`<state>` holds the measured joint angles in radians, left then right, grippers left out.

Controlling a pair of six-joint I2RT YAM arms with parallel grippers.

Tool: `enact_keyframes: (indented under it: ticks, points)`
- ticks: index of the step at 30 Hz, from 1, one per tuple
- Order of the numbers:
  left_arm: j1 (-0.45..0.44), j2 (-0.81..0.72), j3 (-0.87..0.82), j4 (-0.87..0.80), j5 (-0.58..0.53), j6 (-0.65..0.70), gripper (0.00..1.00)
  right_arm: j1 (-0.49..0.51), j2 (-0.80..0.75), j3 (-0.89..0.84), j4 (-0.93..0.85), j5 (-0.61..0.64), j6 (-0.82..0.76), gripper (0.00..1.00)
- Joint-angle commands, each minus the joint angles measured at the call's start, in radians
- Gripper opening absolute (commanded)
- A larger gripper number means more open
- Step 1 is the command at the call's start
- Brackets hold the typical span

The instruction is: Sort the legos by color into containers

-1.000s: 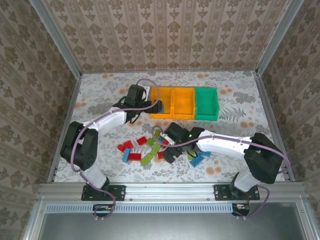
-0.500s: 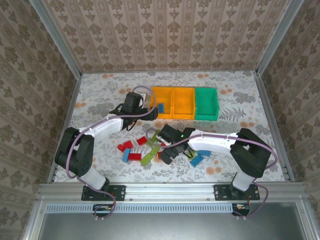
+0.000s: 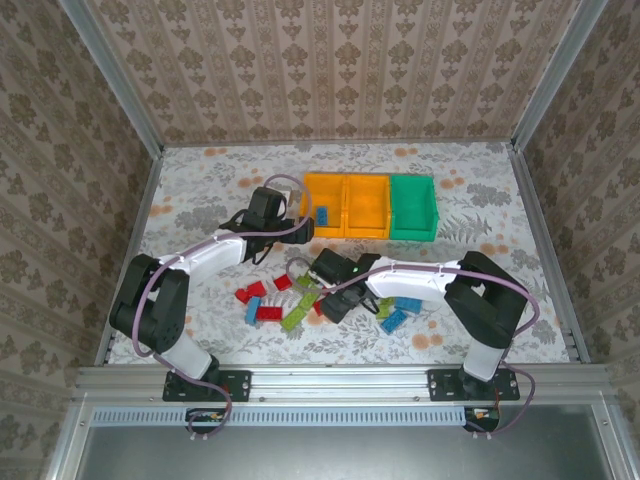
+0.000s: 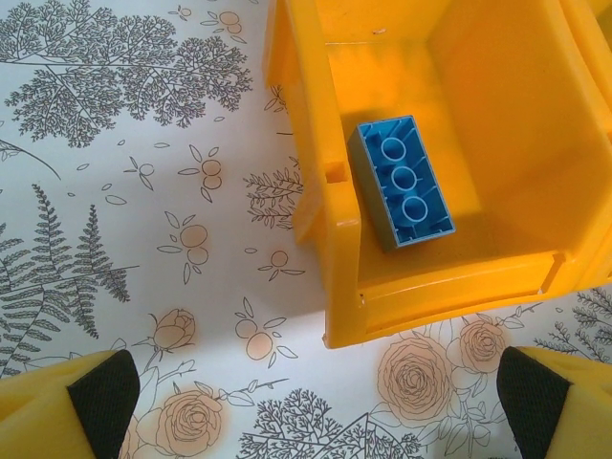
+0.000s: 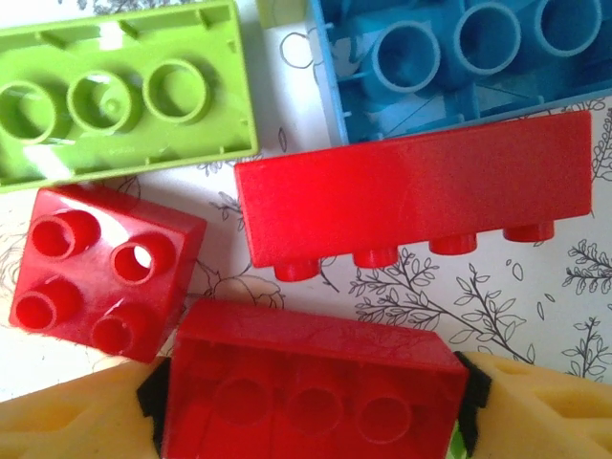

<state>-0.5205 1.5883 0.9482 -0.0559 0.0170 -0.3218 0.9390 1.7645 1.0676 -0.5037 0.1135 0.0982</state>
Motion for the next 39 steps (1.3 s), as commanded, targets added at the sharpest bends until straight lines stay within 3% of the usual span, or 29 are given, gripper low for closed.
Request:
enact_keyframes:
  ticks: [1,7,18,22,29,39]
  points:
    - [0.008,-0.035,-0.016,-0.009,-0.016,-0.016,1.0,0.003,0.023,0.027,-0.056,0.021,-0.007,0.74]
    - [0.008,-0.052,-0.029,-0.012,-0.021,-0.016,1.0,-0.002,-0.001,0.022,-0.053,0.006,0.002,0.61]
    - [0.004,-0.079,-0.049,-0.024,-0.029,-0.01,1.0,-0.109,-0.215,-0.023,-0.007,-0.049,0.015,0.61]
    - [-0.012,-0.092,-0.051,-0.036,-0.043,0.01,1.0,-0.226,-0.279,-0.031,-0.001,-0.028,0.022,0.62]
    - [-0.104,-0.119,-0.079,-0.052,-0.06,0.106,1.0,-0.541,-0.264,0.015,0.05,0.02,0.117,0.61]
    - [-0.264,-0.13,-0.133,-0.026,0.023,0.258,0.99,-0.72,-0.024,0.192,0.022,0.046,0.175,0.62]
